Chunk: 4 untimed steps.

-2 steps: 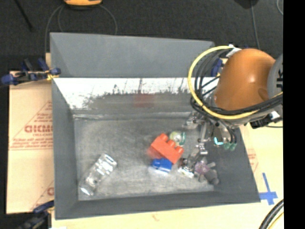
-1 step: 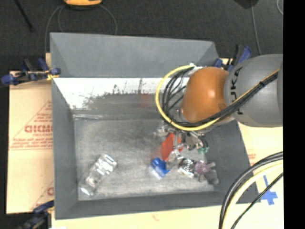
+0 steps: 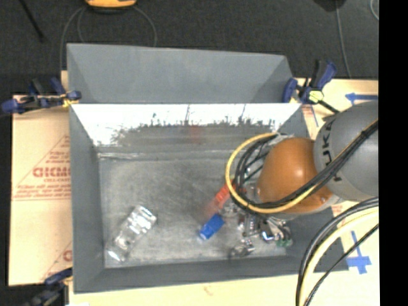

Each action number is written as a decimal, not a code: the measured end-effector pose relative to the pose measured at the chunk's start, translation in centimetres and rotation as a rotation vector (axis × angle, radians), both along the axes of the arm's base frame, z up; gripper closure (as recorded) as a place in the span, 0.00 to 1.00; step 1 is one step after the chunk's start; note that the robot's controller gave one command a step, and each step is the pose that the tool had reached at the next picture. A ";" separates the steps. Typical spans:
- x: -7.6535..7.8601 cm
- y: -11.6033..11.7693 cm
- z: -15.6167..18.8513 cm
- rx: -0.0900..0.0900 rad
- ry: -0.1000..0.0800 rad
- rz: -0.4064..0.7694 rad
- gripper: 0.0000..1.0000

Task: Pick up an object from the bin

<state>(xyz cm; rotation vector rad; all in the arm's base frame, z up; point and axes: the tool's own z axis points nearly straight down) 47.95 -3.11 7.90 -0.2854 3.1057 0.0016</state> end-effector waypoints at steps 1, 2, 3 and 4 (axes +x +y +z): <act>2.5 5.8 0.5 -0.004 0.017 0.158 0.00; 2.8 5.4 -0.4 0.002 0.019 0.066 0.00; 2.9 5.4 -0.1 0.000 0.018 0.068 1.00; 1.5 6.3 15.1 -0.006 0.011 0.131 1.00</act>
Offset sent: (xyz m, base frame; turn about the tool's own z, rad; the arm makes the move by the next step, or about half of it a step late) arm 0.0232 0.0567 0.0041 -0.1576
